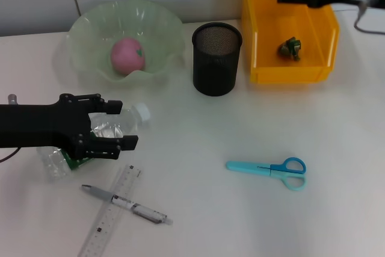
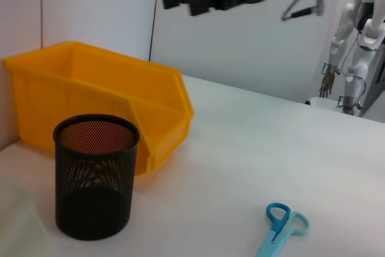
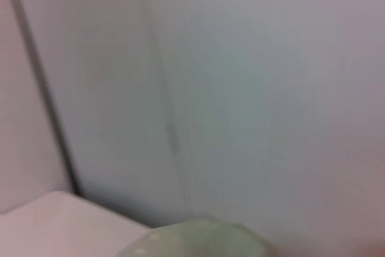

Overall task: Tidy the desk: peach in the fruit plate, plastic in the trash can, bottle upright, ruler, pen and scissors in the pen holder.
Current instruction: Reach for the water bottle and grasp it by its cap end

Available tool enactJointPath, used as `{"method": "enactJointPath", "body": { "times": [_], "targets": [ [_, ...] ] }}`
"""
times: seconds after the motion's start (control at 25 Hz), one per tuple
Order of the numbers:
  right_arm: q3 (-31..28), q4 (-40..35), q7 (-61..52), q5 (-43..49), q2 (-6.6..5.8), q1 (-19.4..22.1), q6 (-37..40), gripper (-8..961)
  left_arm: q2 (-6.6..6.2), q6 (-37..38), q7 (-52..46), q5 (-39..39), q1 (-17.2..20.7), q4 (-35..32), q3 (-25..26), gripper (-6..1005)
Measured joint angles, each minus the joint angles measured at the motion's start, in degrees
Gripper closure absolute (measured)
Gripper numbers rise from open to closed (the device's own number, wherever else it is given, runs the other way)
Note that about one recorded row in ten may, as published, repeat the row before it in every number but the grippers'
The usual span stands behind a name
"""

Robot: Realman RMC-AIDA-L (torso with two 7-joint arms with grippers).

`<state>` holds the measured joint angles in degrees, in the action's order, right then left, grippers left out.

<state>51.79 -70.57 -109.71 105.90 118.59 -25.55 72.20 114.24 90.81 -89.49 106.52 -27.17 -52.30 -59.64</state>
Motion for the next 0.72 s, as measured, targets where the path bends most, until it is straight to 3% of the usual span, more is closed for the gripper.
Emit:
{"method": "enactJointPath", "body": {
  "times": [0.24, 0.52, 0.72],
  "targets": [
    [-4.8, 5.2, 4.5, -1.3, -0.98, -0.1, 10.9, 146, -0.06, 0.1, 0.0, 0.0, -0.1, 0.0, 0.1, 221],
    [-6.8, 15.3, 9.5, -1.4, -4.32, -0.6, 23.4, 147, -0.15, 0.1, 0.0, 0.0, 0.0, 0.0, 0.1, 224],
    [-6.1, 20.4, 11.5, -0.3, -5.7, -1.3, 27.0, 147, -0.17, 0.2, -0.1, 0.0, 0.2, -0.1, 0.1, 226]
  ]
}}
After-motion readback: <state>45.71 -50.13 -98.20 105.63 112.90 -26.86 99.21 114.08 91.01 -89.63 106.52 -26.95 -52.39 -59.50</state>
